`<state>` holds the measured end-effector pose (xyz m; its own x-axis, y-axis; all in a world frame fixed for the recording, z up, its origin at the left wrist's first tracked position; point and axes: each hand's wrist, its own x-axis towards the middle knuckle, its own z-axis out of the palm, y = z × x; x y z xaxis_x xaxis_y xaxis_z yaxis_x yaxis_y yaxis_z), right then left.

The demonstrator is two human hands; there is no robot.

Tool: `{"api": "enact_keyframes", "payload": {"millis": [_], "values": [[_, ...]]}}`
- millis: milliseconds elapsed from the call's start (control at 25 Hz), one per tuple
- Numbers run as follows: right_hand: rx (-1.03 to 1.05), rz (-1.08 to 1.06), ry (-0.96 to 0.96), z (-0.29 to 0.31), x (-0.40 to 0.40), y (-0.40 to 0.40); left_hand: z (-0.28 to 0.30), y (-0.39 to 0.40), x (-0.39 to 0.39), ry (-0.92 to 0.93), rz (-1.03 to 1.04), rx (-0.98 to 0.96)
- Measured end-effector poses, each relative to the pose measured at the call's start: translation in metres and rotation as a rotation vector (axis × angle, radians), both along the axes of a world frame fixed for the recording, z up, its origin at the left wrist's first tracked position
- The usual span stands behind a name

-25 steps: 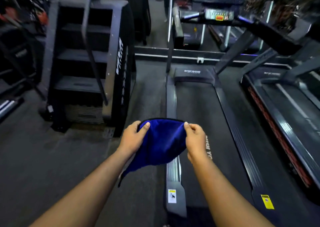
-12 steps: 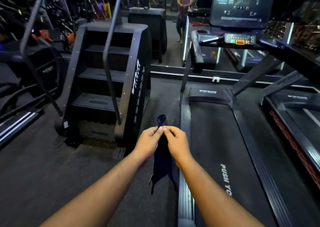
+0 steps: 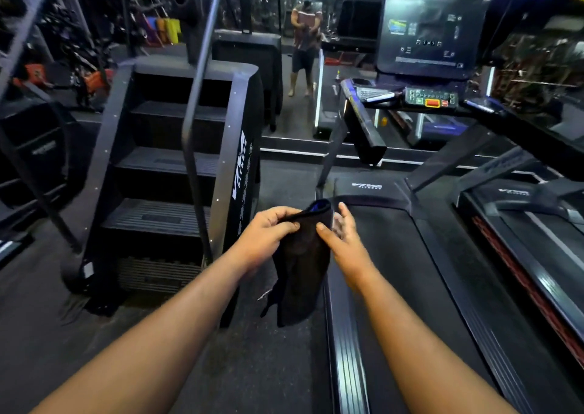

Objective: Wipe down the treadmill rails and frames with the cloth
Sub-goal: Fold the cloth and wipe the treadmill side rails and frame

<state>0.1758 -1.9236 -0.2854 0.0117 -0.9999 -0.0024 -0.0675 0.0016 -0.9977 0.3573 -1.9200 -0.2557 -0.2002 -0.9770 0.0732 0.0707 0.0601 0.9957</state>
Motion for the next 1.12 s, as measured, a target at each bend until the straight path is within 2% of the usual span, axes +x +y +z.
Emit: {"api": "enact_keyframes", "payload": {"millis": [120, 240, 320, 360, 440, 480, 560, 640, 720, 760, 840, 920, 960, 1000, 1040, 1120], "values": [[0.034, 0.089, -0.206, 0.006, 0.024, -0.026, 0.013, -0.048, 0.035, 0.132, -0.045, 0.024], [-0.054, -0.108, -0.303, 0.023, 0.049, -0.056, -0.011, -0.082, 0.058, 0.260, -0.131, 0.174], [-0.056, -0.230, -0.325, 0.034, 0.055, -0.084, -0.039, -0.088, 0.057, 0.129, -0.300, 0.306], [-0.024, -0.285, -0.333, 0.037, 0.051, -0.101, -0.049, -0.094, 0.052, 0.072, -0.349, 0.310], [0.110, -0.286, -0.345, 0.036, 0.034, -0.122, -0.056, -0.116, 0.035, 0.107, -0.279, 0.275], [0.187, -0.221, -0.280, 0.029, 0.023, -0.129, -0.058, -0.135, 0.027, 0.131, -0.207, 0.256], [0.343, -0.054, -0.091, 0.000, 0.006, -0.138, -0.062, -0.177, 0.011, 0.068, -0.096, 0.230], [0.350, -0.077, -0.055, -0.037, -0.007, -0.152, -0.071, -0.217, 0.001, -0.049, -0.056, 0.270], [0.236, -0.173, -0.096, -0.056, -0.020, -0.176, -0.079, -0.252, -0.002, -0.123, -0.096, 0.325], [0.176, -0.197, -0.077, -0.059, -0.024, -0.186, -0.077, -0.262, -0.001, -0.186, -0.161, 0.294], [0.073, -0.231, 0.042, -0.059, -0.037, -0.212, -0.068, -0.292, -0.005, -0.492, -0.271, 0.067], [-0.006, -0.302, 0.201, -0.051, -0.045, -0.234, -0.052, -0.320, -0.017, -0.934, -0.202, -0.255], [-0.042, -0.380, 0.260, -0.046, -0.047, -0.241, -0.043, -0.330, -0.023, -1.086, -0.117, -0.410], [-0.082, -0.457, 0.307, -0.038, -0.049, -0.247, -0.036, -0.343, -0.027, -1.144, -0.062, -0.535], [-0.125, -0.544, 0.356, -0.028, -0.050, -0.255, -0.028, -0.358, -0.033, -1.112, -0.085, -0.620], [-0.197, -0.709, 0.432, -0.005, -0.055, -0.274, -0.016, -0.390, -0.046, -0.824, -0.275, -0.591]]}}
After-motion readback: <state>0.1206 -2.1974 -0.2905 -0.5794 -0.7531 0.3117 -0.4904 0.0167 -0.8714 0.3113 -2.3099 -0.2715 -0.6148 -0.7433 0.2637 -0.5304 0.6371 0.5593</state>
